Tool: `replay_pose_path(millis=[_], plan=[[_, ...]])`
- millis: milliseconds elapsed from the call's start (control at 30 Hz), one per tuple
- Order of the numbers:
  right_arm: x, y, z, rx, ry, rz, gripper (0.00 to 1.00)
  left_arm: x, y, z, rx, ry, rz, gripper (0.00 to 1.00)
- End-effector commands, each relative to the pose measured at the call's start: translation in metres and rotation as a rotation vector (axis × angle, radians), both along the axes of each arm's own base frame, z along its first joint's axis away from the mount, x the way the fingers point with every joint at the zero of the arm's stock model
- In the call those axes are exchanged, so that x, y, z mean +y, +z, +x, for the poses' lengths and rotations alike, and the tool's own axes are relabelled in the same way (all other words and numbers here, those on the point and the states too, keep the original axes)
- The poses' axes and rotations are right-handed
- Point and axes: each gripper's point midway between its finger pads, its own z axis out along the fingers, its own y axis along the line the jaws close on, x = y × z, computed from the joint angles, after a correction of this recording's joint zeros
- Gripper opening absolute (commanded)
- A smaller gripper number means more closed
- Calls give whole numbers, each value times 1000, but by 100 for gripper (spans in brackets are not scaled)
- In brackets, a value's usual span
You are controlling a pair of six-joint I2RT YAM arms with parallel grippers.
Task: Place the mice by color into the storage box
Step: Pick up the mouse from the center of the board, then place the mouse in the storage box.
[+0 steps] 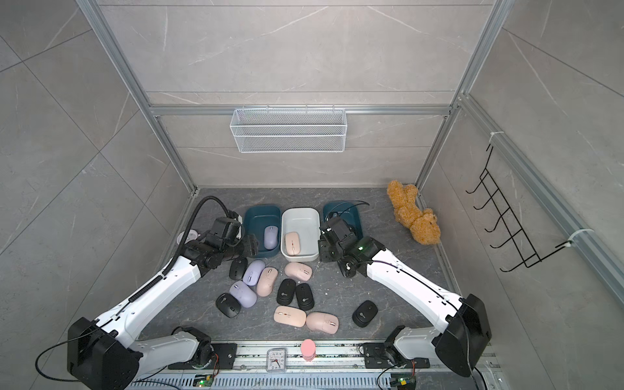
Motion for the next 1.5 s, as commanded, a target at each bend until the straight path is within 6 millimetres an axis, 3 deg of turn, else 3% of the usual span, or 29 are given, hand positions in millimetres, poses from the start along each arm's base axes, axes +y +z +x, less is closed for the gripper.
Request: replay_pose_path(millis=[0, 333, 733, 1067, 1467], plan=[[-1, 16, 12, -35, 10, -64, 53, -4, 23, 7, -24, -4, -12, 69], [13, 16, 61, -6, 15, 0, 53, -10, 41, 35, -69, -18, 44, 69], [-12, -6, 134, 18, -67, 39, 53, -24, 41, 69, -93, -14, 54, 69], [-26, -49, 178, 61, -107, 15, 52, -24, 34, 80, -68, 3, 71, 69], [-26, -96, 199, 118, -131, -10, 52, -20, 32, 85, -54, 9, 99, 69]])
